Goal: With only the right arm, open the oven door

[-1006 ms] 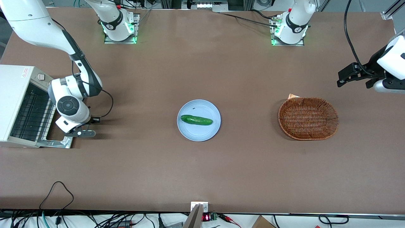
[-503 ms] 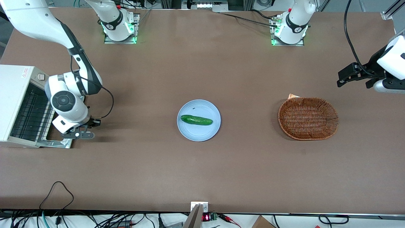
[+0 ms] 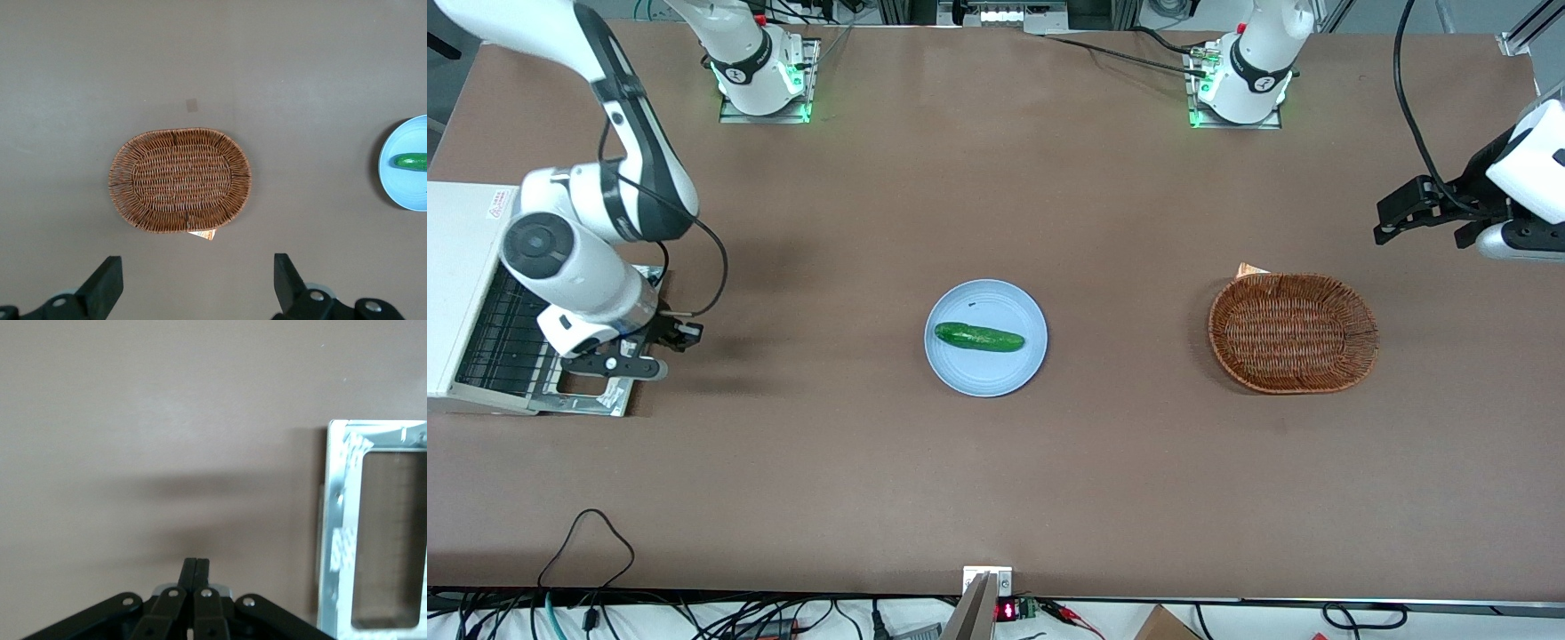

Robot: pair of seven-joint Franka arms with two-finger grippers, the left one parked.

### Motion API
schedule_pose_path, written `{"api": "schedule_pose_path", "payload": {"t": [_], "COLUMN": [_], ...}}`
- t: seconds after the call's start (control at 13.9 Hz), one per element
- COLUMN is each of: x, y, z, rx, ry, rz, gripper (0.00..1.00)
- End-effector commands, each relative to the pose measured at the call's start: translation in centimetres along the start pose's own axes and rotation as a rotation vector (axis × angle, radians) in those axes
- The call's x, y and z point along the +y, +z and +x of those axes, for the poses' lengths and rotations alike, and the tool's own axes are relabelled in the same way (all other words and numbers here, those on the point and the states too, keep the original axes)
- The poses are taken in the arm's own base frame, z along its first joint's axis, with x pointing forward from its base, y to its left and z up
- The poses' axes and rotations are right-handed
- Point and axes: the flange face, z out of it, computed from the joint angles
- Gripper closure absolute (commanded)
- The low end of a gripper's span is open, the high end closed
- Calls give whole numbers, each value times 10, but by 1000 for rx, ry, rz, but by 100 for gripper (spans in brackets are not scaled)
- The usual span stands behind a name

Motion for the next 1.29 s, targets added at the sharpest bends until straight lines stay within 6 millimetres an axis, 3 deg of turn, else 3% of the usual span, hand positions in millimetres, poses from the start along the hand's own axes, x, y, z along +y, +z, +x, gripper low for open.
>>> {"api": "schedule_pose_path", "payload": {"t": [0.0,0.29,0.5,0.93,1.22], "x": [-1,5,9,2,2], "y": [-55,-132,-164,-193,-196], "z": [-3,2,-2,-13,-15], "rx": [-46,-109,-109,-114,-119], "ry": [1,29,40,28,26], "rz": [43,112,118,101,98], "gripper": [98,98,98,96,90]}}
